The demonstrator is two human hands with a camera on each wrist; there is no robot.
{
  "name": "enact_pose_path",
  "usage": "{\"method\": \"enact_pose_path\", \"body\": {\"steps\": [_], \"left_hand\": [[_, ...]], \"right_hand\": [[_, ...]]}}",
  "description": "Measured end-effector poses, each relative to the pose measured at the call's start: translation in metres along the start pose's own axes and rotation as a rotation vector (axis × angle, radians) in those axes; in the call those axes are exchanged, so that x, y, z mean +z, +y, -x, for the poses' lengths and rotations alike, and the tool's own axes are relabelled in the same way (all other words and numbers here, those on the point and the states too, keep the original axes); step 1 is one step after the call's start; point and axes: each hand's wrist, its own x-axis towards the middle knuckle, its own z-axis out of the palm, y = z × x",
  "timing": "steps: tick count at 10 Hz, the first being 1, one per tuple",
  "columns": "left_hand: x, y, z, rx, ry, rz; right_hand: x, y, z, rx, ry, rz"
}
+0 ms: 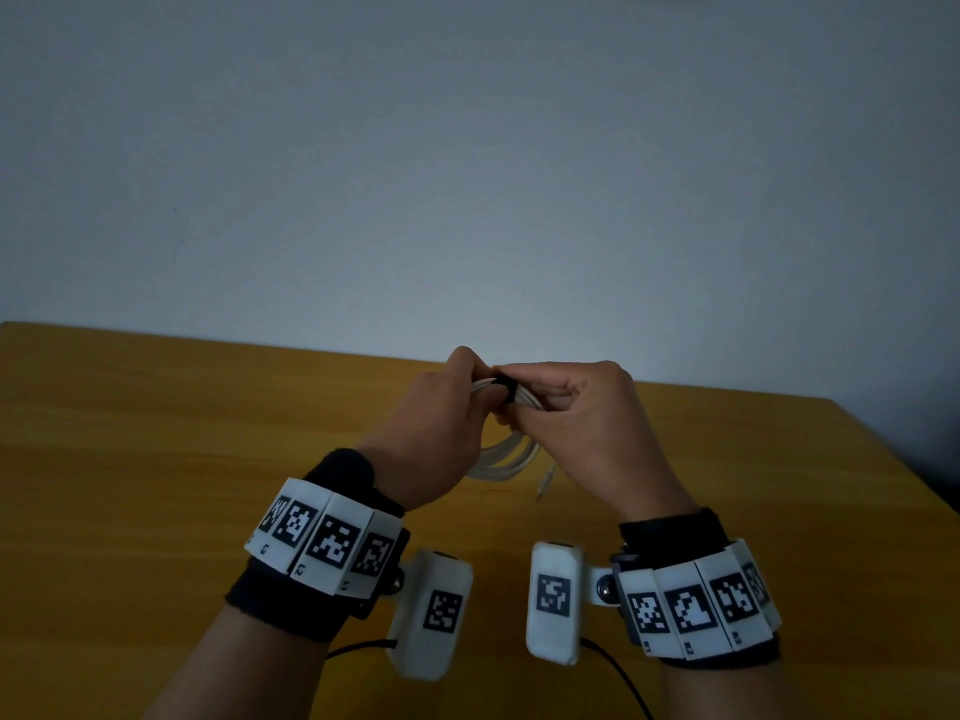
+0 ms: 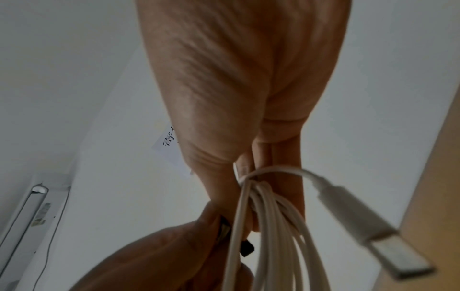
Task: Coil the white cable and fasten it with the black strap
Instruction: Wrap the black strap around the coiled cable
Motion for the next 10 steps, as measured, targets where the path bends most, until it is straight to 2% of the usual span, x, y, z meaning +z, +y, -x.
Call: {"method": "enact_pose_path", "body": {"steps": [2, 3, 4, 6, 8, 9, 10], "left_hand": [[-0.009, -0.007, 0.000, -0.055, 0.070, -0.009], [-0.010, -0.005, 0.000, -0.102, 0.075, 0.048], [-0.006, -0.003, 0.001, -0.148, 0.023, 0.070], [-0.007, -0.018, -0.001, -0.348, -0.067, -0.018], [-0.013, -0.022, -0.005, -0.399, -0.033, -0.009], [-0.013, -0.026, -0.007, -0.395, -0.018, -0.025], [-0.016, -0.026, -0.007, -0.390, 0.015, -0.052]], "right_hand": [[-0.006, -0.002, -0.001, 0.177, -0.167, 0.044], [-0.008, -0.002, -0.002, 0.218, -0.186, -0.045], [-0.007, 0.004, -0.003, 0.254, -0.145, -0.052], [-0.007, 0.025, -0.003, 0.488, -0.166, -0.018], [-0.002, 0.043, 0.000, 0.710, -0.217, 0.267], [-0.001, 0.043, -0.001, 0.728, -0.275, 0.507], [-0.020, 0.020, -0.002, 0.649, -0.195, 0.634]]}}
